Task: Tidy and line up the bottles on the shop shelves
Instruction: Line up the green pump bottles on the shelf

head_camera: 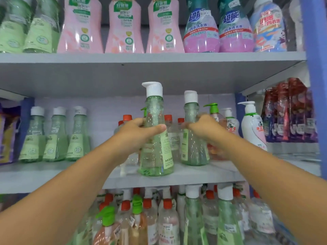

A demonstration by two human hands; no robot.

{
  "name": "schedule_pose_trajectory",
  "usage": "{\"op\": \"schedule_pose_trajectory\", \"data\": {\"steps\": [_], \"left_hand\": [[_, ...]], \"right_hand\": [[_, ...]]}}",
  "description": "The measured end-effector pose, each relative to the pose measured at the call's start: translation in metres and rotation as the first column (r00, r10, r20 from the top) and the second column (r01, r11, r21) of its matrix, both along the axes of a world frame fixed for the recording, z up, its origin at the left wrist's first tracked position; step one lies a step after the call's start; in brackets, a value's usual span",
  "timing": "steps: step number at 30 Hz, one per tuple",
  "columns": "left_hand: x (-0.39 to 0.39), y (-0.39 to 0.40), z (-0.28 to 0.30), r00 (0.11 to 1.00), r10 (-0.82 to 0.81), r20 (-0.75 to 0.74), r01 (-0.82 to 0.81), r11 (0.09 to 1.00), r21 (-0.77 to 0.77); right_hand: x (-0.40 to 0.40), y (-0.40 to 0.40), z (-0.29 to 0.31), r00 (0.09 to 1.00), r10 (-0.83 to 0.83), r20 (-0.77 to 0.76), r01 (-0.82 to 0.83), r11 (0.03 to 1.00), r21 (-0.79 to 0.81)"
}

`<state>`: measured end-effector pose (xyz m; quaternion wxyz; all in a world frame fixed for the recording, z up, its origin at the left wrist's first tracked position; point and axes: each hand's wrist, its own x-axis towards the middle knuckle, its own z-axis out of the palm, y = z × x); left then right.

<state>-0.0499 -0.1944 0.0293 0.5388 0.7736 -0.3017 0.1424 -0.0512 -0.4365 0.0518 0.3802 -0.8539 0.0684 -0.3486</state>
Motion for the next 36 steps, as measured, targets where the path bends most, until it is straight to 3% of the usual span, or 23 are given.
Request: {"op": "schedule_pose_trajectory", "data": {"steps": [4, 11, 15, 21, 28, 36], "left_hand": [[-0.008, 0.003, -0.003, 0.997, -0.039, -0.070, 0.034, 0.997, -0.069], [-0.020, 0.025, 0.022, 1.000, 0.003, 0.016, 0.002, 0.948, -0.319], [-0.018, 0.078, 0.020, 0.995, 0.099, -0.004, -0.097, 0.965, -0.243], [0.002, 0.187, 0.019, 0.976, 0.203, -0.072, -0.216, 0.929, -0.301], [0.061, 0.309, 0.007, 0.941, 0.332, -0.063, -0.337, 0.915, -0.221], [0.135, 0.403, 0.002, 0.942, 0.304, -0.143, -0.321, 0.940, -0.112]], "right_hand": [[-0.050, 0.000, -0.005, 0.983, 0.179, 0.040, -0.182, 0.981, 0.074], [-0.062, 0.036, 0.021, 0.955, 0.246, 0.164, -0.255, 0.966, 0.035], [-0.049, 0.088, 0.025, 0.916, 0.369, 0.159, -0.374, 0.927, 0.000], [-0.018, 0.166, 0.030, 0.899, 0.386, 0.208, -0.393, 0.920, -0.008], [0.044, 0.265, 0.013, 0.928, 0.366, 0.062, -0.368, 0.930, 0.013], [0.118, 0.383, 0.003, 0.874, 0.482, -0.060, -0.479, 0.876, 0.056]]}}
